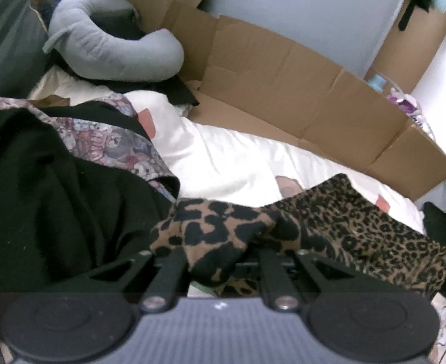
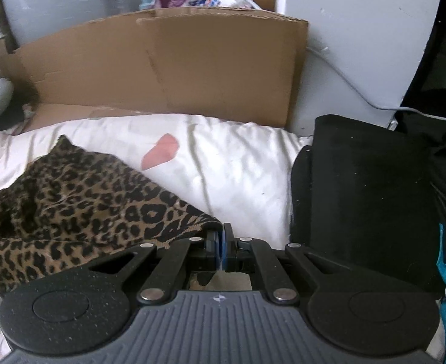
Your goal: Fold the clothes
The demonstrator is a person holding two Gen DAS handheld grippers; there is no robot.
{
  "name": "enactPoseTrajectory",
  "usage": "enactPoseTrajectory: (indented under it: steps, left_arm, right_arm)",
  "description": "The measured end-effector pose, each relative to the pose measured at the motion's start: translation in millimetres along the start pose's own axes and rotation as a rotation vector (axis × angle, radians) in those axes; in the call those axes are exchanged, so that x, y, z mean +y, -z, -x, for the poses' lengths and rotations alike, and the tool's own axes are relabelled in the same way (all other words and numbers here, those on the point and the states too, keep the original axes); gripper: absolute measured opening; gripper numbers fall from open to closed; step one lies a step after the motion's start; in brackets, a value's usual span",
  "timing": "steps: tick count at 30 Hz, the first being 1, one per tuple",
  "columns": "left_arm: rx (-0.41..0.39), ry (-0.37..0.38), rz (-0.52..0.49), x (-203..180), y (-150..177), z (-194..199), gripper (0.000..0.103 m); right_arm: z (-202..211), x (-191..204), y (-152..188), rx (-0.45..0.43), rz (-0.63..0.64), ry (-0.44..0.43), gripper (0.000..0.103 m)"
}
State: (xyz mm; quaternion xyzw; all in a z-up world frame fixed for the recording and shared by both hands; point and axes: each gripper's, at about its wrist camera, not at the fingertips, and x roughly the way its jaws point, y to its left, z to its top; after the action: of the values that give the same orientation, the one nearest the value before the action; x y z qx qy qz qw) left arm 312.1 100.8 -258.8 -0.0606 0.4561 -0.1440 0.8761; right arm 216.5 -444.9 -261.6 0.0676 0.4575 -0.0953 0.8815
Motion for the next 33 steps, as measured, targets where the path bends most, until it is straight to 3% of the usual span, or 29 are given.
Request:
enactPoseTrajectory:
  steps: [4,11,15,20,22,23,24,26,33]
  left_arm:
    - [0.033,-0.011,-0.030,4.2,-5.3,-26.4,0.012]
    - [0.064,-0.050,-0.069,9.4,-13.3,-62.2,0.042]
    - [0.076,-0.046,-0.045,17.1,-17.1,-66.8,0.042]
    - [0.038,-0.041,-0.075,15.0,-15.4,-42.9,0.046]
    - [0.024,-0.041,-0.099,15.4,-13.1,-31.3,0.046]
    - [0.017,-0.042,-0.114,15.7,-12.0,-26.0,0.047]
    - [0.011,-0.050,-0.136,15.9,-10.9,-21.6,0.048]
    - [0.009,-0.078,-0.187,16.6,-7.1,-16.8,0.051]
    - [0.035,-0.130,-0.288,20.8,2.2,-27.9,0.051]
  right_arm:
    - [-14.0,-5.8,-1.6,-0.001,-0.008,0.021,0.000]
    - [-42.2,-9.3,-1.4,0.017,-0.006,0.039,0.000]
    - [-58.0,-10.4,-1.9,0.025,0.004,0.043,0.000]
    - [-64.0,-16.1,-3.2,0.027,-0.027,0.012,0.003]
    - [-59.8,-17.4,-3.6,0.021,-0.034,-0.002,0.009]
    - [-56.6,-17.7,-3.7,0.018,-0.033,-0.004,0.018]
    - [-52.9,-18.7,-3.7,0.013,-0.035,-0.008,0.032]
    - [-45.4,-21.2,-2.6,0.004,-0.039,-0.017,0.041]
    - [-23.2,-34.2,7.6,-0.023,-0.122,-0.069,0.051]
